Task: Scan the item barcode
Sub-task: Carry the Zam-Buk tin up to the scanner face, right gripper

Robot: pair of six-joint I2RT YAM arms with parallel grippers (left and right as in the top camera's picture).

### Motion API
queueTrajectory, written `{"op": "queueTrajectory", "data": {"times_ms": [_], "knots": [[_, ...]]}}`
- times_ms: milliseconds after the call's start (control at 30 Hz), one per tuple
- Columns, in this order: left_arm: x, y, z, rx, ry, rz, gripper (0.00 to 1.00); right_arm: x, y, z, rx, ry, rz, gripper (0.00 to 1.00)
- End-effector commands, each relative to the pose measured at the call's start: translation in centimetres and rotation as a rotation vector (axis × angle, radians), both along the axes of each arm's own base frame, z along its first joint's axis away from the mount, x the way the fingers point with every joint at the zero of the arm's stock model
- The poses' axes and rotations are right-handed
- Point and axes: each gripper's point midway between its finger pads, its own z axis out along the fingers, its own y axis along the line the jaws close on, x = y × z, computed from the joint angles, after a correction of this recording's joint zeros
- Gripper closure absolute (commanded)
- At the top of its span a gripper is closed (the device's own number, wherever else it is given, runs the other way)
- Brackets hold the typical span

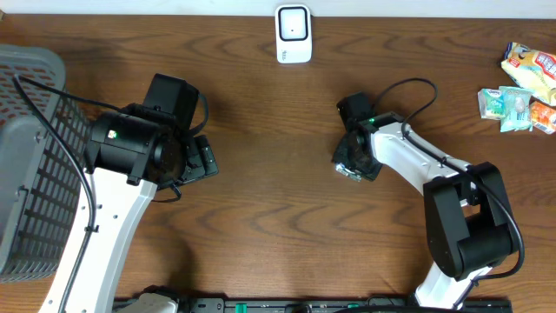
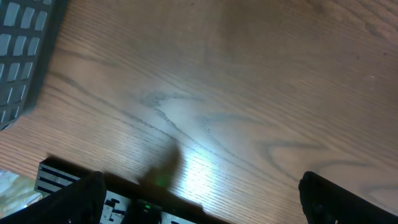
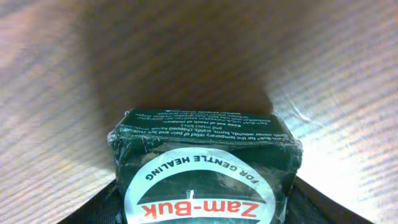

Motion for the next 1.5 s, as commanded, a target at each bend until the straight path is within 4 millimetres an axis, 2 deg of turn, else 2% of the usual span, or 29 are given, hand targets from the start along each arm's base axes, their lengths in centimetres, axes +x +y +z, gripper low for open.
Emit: {"op": "queueTrajectory", "data": {"times_ms": [0, 133, 333, 467, 633, 833, 1067, 1167, 1233, 1333, 1467], "knots": [[0.0, 0.2, 0.2, -0.001, -0.008, 0.014, 0.02, 1.6, 0.5, 1.0, -0.005, -0.053, 0.076, 0.39], [0.0, 0.2, 0.2, -0.002, -0.009, 0.014, 0.02, 2.4, 0.8, 1.3, -0.002, -0.093, 0.125, 0.39], [0.0, 0.2, 0.2, -0.002, -0.009, 0.014, 0.02, 5.8, 2.6, 2.5, 0.039, -0.245, 0.243, 0.41], [0.0, 0.2, 0.2, -0.001, -0.008, 0.014, 0.02, 8.0, 4.4, 3.9, 0.115, -0.351, 0.256, 0.40], [0.0, 0.2, 0.2, -0.002, -0.009, 0.014, 0.03, 11.1, 6.4, 6.6, 0.182, -0.505, 0.311, 0.39], [0.0, 0.2, 0.2, -0.002, -0.009, 0.014, 0.02, 14.7, 8.2, 10.8, 0.173, -0.738, 0.410, 0.39], [0.0, 0.2, 0.2, -0.002, -0.009, 0.014, 0.02, 18.1, 8.7, 15.7, 0.165, -0.969, 0.378, 0.43], [0.0, 0.2, 0.2, -0.001, -0.008, 0.014, 0.02, 19.4, 9.1, 17.2, 0.150, -1.018, 0.393, 0.43], [0.0, 0.2, 0.2, -0.002, -0.009, 0.014, 0.02, 20.0, 9.3, 17.6, 0.135, -1.020, 0.412, 0.42], [0.0, 0.2, 0.2, -0.001, -0.008, 0.014, 0.02, 20.8, 9.6, 17.1, 0.124, -0.997, 0.416, 0.42], [0.0, 0.2, 0.2, -0.001, -0.008, 0.014, 0.03, 21.7, 10.1, 14.6, 0.125, -0.946, 0.421, 0.39]]}}
